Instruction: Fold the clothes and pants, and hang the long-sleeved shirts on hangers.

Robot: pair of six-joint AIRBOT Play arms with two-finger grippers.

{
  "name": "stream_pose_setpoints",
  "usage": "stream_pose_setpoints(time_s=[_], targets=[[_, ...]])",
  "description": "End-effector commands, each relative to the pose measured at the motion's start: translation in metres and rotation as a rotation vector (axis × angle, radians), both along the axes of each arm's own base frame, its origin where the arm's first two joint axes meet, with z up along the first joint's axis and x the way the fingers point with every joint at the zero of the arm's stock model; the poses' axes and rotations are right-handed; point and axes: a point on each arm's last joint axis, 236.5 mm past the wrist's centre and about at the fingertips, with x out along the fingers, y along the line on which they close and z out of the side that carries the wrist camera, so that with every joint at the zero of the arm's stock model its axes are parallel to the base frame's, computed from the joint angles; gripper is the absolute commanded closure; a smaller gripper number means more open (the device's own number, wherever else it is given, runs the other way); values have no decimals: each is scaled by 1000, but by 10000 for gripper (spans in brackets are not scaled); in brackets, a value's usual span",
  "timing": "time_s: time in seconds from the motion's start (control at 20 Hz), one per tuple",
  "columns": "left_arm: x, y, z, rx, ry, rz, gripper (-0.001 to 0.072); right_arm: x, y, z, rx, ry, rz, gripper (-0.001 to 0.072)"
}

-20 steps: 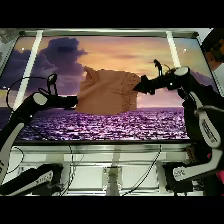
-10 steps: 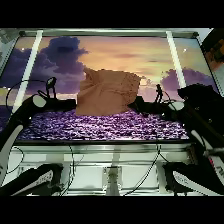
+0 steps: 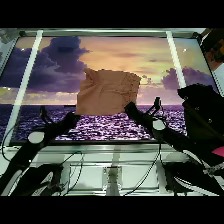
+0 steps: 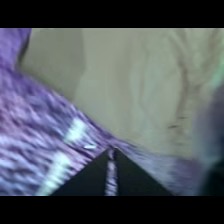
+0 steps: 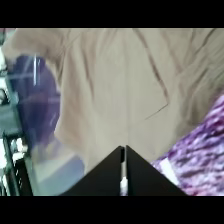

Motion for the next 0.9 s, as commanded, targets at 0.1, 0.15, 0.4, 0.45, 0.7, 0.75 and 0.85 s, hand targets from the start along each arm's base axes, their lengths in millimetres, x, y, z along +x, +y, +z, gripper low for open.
stream_pose_setpoints(time_s=[0.1,0.15,0.4,0.45,0.7,0.75,0.85], targets=[[-5,6,-12,-145,66,168,24,0,-12,-6,34,48,-132,324],[-4,9,-18,-132,80,184,26,-1,-12,-8,53,69,-150,324],[-6,12,-46,-97,162,201,67,-3,-5,-25,105,148,-130,322],[-6,15,-50,-87,172,212,67,0,-12,-30,93,154,-151,248],[11,15,-52,-45,176,209,131,13,-38,-53,66,197,-223,192],[17,15,-52,-15,163,192,132,13,-39,-57,69,208,-223,192],[27,12,-57,6,176,180,131,13,-38,-63,80,230,-212,192]])
